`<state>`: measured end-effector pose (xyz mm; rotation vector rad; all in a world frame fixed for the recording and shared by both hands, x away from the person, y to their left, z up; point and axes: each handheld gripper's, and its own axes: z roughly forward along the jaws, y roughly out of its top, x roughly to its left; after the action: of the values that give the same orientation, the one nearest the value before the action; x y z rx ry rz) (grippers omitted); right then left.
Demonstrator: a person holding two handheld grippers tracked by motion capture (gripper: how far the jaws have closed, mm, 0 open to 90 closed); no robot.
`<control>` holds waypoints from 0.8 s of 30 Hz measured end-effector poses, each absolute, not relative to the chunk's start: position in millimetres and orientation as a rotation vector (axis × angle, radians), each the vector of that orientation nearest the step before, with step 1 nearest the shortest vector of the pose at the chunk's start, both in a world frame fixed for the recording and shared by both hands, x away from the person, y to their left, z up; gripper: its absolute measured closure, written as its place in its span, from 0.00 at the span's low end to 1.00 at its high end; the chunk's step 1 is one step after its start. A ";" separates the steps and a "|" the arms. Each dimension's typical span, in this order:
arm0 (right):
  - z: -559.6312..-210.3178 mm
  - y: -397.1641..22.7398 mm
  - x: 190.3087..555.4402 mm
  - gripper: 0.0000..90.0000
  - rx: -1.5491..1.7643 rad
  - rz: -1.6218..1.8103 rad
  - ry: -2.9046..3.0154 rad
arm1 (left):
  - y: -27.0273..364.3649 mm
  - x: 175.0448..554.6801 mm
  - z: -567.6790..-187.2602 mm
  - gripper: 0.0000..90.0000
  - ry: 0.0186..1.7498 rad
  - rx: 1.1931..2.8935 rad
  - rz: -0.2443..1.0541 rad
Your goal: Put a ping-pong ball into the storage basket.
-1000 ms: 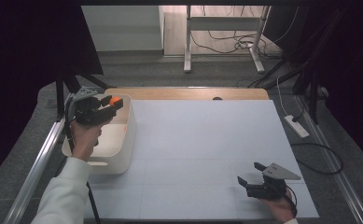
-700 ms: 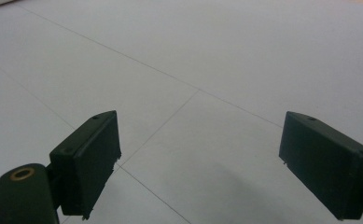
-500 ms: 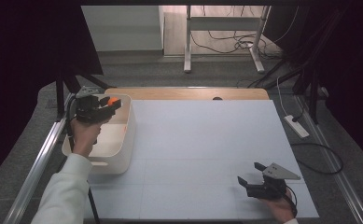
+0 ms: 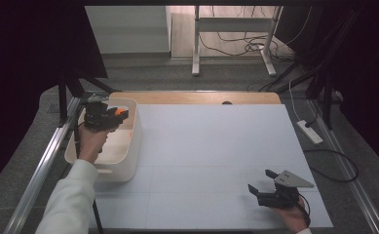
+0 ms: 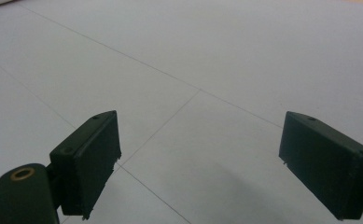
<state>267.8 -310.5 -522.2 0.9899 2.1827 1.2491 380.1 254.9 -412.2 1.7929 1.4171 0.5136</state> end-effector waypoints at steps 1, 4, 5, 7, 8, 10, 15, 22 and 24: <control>-522.1 -310.8 267.8 0.14 0.991 1.250 2.181 | 254.4 380.3 -412.8 0.56 1.420 1.803 0.517; -522.2 -311.1 268.0 0.14 0.995 1.255 2.179 | 251.3 380.7 -413.9 0.56 1.415 1.839 0.539; -522.2 -311.0 267.9 0.14 0.994 1.254 2.179 | 250.6 380.8 -414.1 0.56 1.416 1.841 0.539; -522.1 -310.9 267.9 0.14 0.991 1.248 2.180 | 249.9 381.2 -414.1 0.55 1.417 1.844 0.538; -522.1 -310.9 267.8 0.14 0.991 1.248 2.180 | 249.6 381.2 -414.1 0.55 1.416 1.846 0.541; -522.1 -310.9 267.8 0.14 0.991 1.252 2.179 | 249.7 381.1 -414.1 0.55 1.417 1.845 0.538; -522.2 -310.9 267.8 0.14 0.993 1.252 2.179 | 251.3 380.5 -413.6 0.55 1.413 1.833 0.543; -522.2 -311.0 267.8 0.14 0.993 1.252 2.179 | 251.4 378.7 -411.8 0.55 1.406 1.820 0.546; -522.1 -311.0 267.8 0.14 0.992 1.252 2.178 | 251.1 377.8 -411.1 0.55 1.394 1.817 0.547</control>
<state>267.8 -311.0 -522.1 0.9925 2.1783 1.2519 377.8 251.1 -411.1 1.8175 1.3939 0.5471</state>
